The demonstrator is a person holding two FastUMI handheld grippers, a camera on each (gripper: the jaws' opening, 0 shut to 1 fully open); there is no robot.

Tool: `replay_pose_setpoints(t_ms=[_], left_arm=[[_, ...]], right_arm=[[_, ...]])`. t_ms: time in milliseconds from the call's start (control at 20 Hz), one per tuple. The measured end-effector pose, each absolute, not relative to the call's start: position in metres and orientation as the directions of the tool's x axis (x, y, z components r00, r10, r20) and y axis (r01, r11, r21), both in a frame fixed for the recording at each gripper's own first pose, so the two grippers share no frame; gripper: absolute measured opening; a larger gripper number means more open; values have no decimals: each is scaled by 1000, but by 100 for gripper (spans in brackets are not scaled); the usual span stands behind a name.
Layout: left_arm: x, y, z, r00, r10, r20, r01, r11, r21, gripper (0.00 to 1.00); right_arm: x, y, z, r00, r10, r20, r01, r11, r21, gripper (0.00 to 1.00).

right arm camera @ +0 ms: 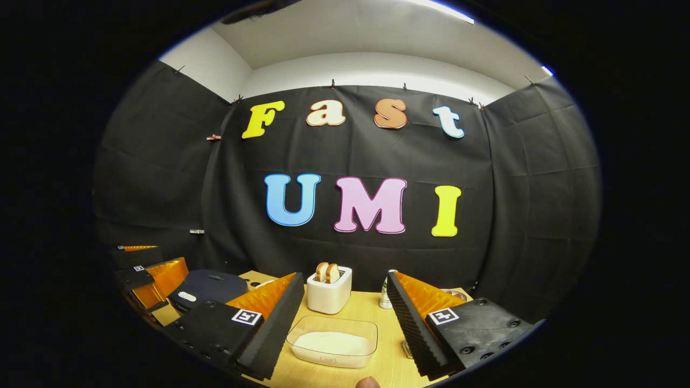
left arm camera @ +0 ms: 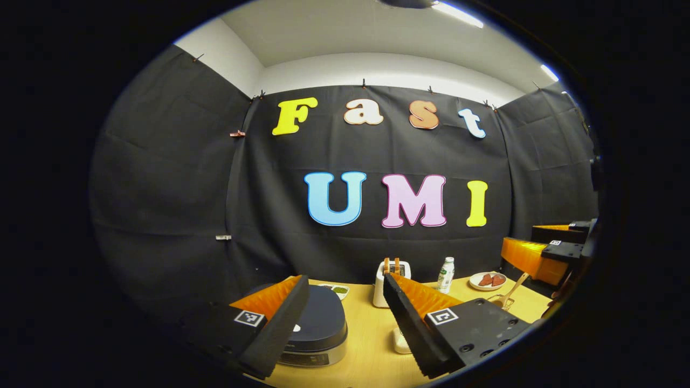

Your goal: Close the left gripper, press the button to open the rice cooker; take a wooden spoon from the chopstick holder with the right hand, scoop a spoonful of rice and pour it into the rice cooker, then put the wooden spoon back into the chopstick holder.

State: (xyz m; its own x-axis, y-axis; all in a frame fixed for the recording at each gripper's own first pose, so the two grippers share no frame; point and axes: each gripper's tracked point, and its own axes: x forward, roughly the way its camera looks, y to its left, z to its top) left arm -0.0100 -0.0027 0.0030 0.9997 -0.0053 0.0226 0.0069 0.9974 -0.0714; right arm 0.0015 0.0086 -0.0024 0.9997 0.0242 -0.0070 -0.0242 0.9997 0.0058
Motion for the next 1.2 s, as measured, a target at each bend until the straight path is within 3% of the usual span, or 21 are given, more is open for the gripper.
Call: replay_pose_setpoints(t_ms=[450, 650, 950, 1000, 1200], left_arm=[[1, 25, -14, 998, 50, -31, -52, 996, -67, 94], [10, 38, -21, 997, 66, -48, -69, 996, -50, 87], [27, 61, -40, 988, 111, -104, -115, 993, -31, 45], [30, 63, -46, 986, 117, -123, -121, 992, -29, 33], [42, 77, -72, 970, 130, -203, -133, 991, 2, 13]], right_arm=[[-1, 8, -6, 1000, 18, -15, -18, 1000, 11, 96], [1, 11, -4, 1000, 19, -12, -19, 1000, 7, 96], [3, 18, -4, 1000, 28, -8, -28, 1000, -7, 96], [3, 20, -4, 1000, 29, -9, -29, 1000, -8, 96], [7, 23, -6, 999, 32, -13, -32, 999, -12, 96]])
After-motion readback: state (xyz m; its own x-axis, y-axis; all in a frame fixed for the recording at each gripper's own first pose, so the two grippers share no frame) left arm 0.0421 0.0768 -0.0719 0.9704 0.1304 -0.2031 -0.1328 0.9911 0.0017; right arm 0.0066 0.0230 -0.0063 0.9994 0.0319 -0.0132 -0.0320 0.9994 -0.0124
